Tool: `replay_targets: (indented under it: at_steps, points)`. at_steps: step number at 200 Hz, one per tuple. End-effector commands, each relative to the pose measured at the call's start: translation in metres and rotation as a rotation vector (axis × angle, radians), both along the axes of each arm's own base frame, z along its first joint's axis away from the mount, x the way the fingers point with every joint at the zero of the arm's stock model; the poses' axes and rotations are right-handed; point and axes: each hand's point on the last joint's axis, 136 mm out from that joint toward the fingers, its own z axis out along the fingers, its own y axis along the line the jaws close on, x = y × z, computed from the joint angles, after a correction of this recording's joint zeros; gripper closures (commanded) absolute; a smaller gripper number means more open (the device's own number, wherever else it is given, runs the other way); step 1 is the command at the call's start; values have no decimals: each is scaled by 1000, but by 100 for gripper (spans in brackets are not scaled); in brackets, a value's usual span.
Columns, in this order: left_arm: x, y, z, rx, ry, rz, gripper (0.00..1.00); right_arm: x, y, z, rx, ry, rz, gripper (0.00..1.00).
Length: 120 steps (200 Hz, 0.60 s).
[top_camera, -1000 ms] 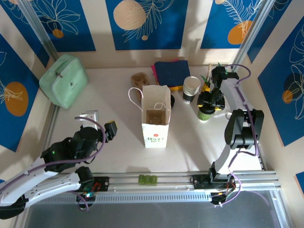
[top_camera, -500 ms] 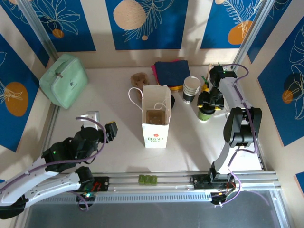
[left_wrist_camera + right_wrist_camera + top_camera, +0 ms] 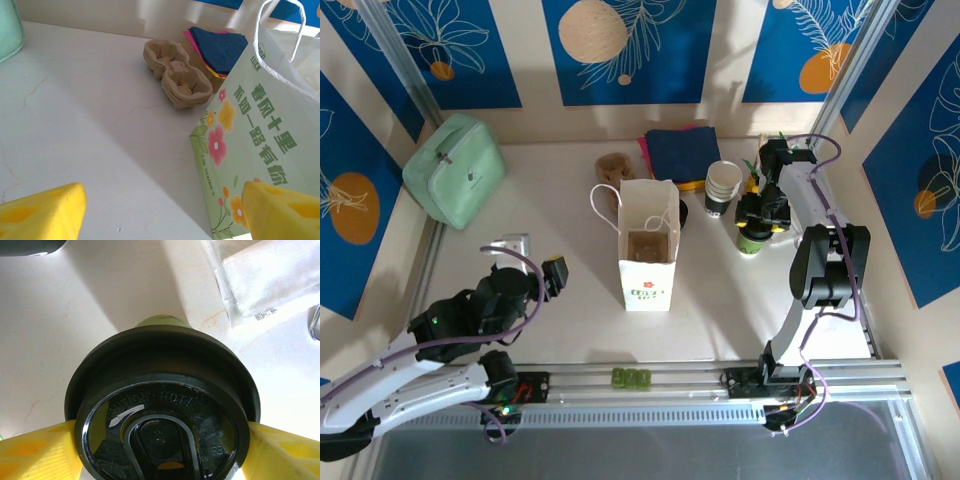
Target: Pack the takeout coffee
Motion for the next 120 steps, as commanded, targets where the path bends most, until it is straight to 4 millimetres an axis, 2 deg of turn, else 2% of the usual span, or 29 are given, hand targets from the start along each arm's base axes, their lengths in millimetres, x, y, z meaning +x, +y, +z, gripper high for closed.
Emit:
replay_targets:
  at_steps: [1, 47, 120]
  points:
    - [2, -3, 6, -19, -14, -7, 19, -10, 10, -31, 55, 101, -1, 26]
    - [3, -5, 9, -12, -13, -11, 19, -16, 15, -16, 53, 98, 1, 28]
    - [3, -4, 10, -10, -12, -9, 19, -39, 35, 31, 29, 72, 38, 33]
